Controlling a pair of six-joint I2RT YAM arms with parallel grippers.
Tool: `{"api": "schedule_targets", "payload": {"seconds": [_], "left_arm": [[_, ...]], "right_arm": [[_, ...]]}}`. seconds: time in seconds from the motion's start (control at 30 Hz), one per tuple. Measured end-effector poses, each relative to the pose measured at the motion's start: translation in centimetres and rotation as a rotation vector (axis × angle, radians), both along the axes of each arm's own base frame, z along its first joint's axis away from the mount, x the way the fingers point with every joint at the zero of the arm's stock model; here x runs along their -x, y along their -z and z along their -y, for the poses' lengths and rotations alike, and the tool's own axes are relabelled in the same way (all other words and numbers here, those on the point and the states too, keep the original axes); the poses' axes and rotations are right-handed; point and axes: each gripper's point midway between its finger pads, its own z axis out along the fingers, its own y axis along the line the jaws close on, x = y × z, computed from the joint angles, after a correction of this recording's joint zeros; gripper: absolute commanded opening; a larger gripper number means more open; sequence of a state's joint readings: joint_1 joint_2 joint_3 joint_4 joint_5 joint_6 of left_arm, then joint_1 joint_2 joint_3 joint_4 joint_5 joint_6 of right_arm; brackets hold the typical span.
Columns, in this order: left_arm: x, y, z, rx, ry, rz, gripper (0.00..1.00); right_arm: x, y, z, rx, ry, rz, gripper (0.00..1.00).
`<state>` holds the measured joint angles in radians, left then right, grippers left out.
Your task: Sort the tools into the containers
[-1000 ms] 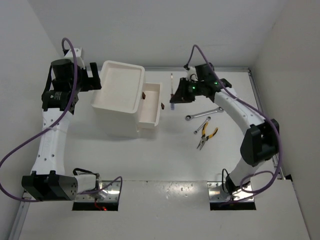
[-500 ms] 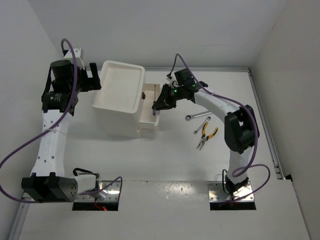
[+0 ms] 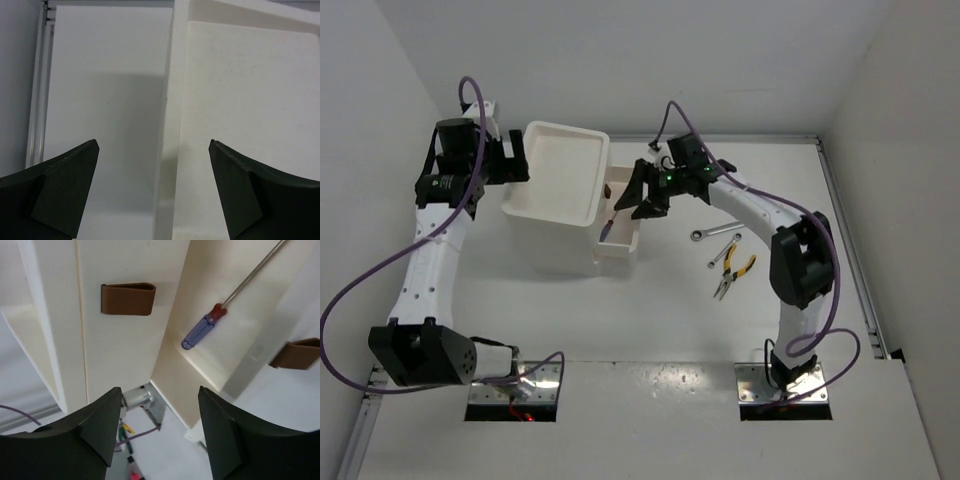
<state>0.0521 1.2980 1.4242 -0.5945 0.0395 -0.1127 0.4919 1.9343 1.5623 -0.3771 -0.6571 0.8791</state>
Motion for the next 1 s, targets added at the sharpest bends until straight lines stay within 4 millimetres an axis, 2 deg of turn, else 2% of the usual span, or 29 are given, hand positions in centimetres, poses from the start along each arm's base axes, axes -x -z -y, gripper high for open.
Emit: {"api": "schedule_targets", "payload": {"seconds": [0.13,0.23,0.27,0.37,0.43,0.57,0.67,0.7,0.73,0.77,0.83,1.0], "left_arm": [[-0.5,1.6,0.5,0.006,0.036,-0.057,0.97],[-0.9,1.7,0.8,0.007,0.06,-0.071,0.89],[-1.0,1.7,0.9,0.006,0.066,-0.073,0.84],[-1.1,1.7,0.9,0.003,0.074,-0.079,0.78],[-1.2,1.8,1.1,-0.001,0.084,-0.087,0.76],[-1.5,2.9,1.1,-0.006,0.089,-0.123,0.67],[-1.6,3.9,1.2,-0.012,0.094,-0.151,0.57],[-1.6,4.1,1.2,-0.015,0.096,-0.162,0.5],[-1.5,4.4,1.2,-0.018,0.098,-0.172,0.45],[-1.5,4.6,1.3,-0.026,0.1,-0.182,0.36],[-1.4,4.9,1.4,-0.033,0.107,-0.192,0.27],[-1.4,5.1,1.8,-0.041,0.116,-0.2,0.07]], "right_arm": [[-1.0,-1.7,2.8,0.052,-0.006,0.147,0.57],[-2.5,-4.0,6.5,0.11,0.022,0.301,0.49],[-3.0,-4.6,7.6,0.135,0.036,0.348,0.48],[-4.4,-4.8,10.8,0.227,0.072,0.443,0.41],[-4.5,-3.0,12.2,0.299,0.068,0.462,0.41],[-2.8,3.1,13.3,0.412,-0.005,0.385,0.41],[-2.2,6.6,13.3,0.457,-0.053,0.328,0.41],[-2.1,7.6,13.2,0.469,-0.065,0.316,0.41],[-2.1,8.3,13.0,0.479,-0.076,0.31,0.41],[-2.1,8.9,13.0,0.489,-0.084,0.306,0.41],[-2.0,9.7,12.7,0.501,-0.099,0.299,0.41],[-1.9,10.0,10.8,0.507,-0.128,0.339,0.41]]}}
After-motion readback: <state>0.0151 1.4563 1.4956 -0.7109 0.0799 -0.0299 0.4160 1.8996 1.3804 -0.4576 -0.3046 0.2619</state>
